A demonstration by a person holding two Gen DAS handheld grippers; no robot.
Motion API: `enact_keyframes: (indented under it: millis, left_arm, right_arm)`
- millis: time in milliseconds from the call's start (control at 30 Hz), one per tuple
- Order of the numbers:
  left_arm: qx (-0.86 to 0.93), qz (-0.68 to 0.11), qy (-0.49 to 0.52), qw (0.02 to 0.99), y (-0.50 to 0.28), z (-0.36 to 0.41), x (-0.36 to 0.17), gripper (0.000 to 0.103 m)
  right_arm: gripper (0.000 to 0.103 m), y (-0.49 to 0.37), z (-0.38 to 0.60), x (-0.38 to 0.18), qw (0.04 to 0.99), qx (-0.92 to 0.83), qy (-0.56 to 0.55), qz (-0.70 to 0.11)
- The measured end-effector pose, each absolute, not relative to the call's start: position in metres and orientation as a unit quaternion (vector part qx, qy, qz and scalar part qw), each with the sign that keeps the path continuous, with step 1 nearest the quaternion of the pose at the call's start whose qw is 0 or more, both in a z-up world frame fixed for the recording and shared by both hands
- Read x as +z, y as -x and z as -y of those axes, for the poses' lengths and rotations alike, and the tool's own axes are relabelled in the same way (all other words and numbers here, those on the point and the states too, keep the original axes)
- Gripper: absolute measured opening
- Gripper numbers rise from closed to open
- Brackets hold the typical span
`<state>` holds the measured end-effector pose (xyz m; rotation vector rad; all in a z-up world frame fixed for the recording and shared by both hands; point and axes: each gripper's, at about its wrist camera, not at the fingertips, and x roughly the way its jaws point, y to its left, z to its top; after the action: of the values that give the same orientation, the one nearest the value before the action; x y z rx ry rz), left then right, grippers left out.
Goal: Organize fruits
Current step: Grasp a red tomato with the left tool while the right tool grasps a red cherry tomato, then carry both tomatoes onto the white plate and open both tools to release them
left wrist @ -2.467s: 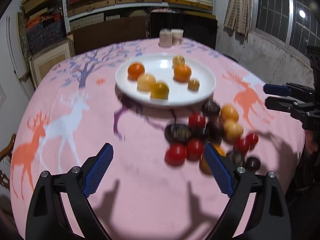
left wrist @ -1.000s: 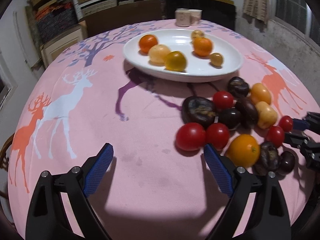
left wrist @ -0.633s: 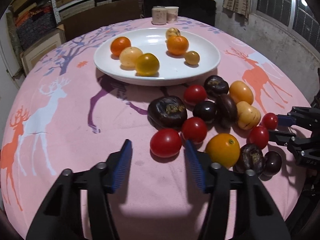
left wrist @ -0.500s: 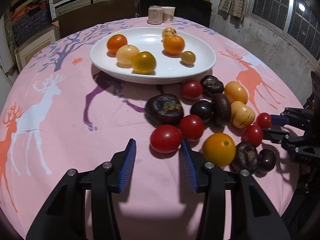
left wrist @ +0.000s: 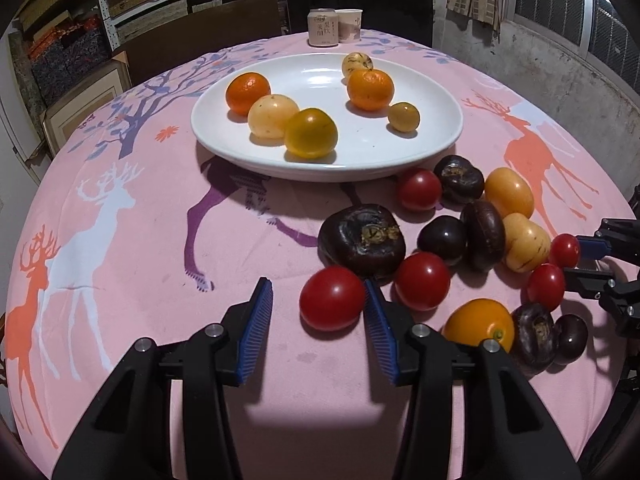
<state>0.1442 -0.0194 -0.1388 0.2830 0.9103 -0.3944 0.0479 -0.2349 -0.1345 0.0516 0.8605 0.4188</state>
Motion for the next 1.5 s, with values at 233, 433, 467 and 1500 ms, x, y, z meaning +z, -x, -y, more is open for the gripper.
enact_keyframes:
  millis: [233,433,467,1500]
  left_arm:
    - [-0.209,-0.438,-0.126,0.865,-0.139,0.021,-0.138,0.03]
    - [-0.21,-0.432,-0.119,0.869,-0.126,0.018,-0.134,0.03]
    - [-0.21,-0.431,-0.117,0.87,-0.123,0.017,-0.133,0.03]
    - [-0.23,-0.423,-0.097,0.871,-0.229,0.09,-0.097,0.03]
  right_arm:
    - [0.03,-0.048,0.236,-0.135,0.888,0.203,-0.029,-0.412]
    - [0.029,-0.046,0.235,-0.133,0.89,0.206,-0.028,-0.406]
    - [0.029,-0.045,0.236,-0.133,0.891,0.206,-0.029,-0.405]
    - [0.029,-0.211,0.243,-0.061,0.89,0.177,-0.007,-0.42]
